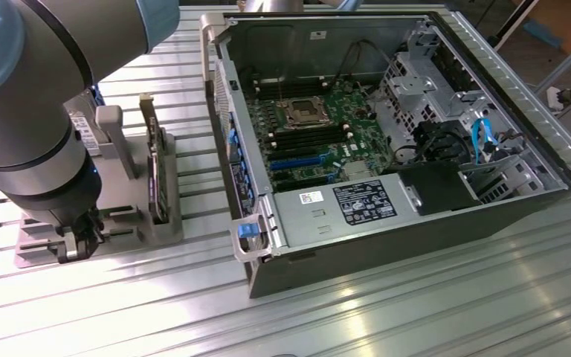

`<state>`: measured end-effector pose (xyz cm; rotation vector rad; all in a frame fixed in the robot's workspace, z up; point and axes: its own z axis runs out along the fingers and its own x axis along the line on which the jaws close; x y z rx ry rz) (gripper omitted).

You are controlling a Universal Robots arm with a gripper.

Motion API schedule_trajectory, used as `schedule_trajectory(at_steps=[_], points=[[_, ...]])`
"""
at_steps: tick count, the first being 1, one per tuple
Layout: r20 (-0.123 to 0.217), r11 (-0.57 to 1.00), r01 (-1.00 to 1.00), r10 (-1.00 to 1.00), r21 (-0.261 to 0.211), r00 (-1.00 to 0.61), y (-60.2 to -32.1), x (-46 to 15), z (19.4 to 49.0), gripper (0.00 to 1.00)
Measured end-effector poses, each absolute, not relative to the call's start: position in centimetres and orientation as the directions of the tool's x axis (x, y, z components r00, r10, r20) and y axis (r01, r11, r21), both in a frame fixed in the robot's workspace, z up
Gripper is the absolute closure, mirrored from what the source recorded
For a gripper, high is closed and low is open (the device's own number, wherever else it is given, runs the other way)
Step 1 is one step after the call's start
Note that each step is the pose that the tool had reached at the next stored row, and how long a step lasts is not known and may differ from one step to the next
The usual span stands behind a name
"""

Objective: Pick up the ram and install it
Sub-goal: 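Pick up the ram and move it above insertion slot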

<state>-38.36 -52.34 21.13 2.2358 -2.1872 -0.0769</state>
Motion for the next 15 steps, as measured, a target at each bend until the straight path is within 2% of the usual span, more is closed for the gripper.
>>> schedule_trajectory(at_steps=[3, 4, 15], points=[[-0.026, -0.022, -0.999, -0.999, 0.044, 0.021, -52.34, -38.36, 21.13, 0.77], [-0.026, -0.023, -0.999, -0.999, 0.044, 0.021, -52.34, -38.36, 21.14, 0.88], [-0.026, -0.023, -0.999, -0.999, 0.044, 0.021, -52.34, -38.36, 21.13, 0.88]])
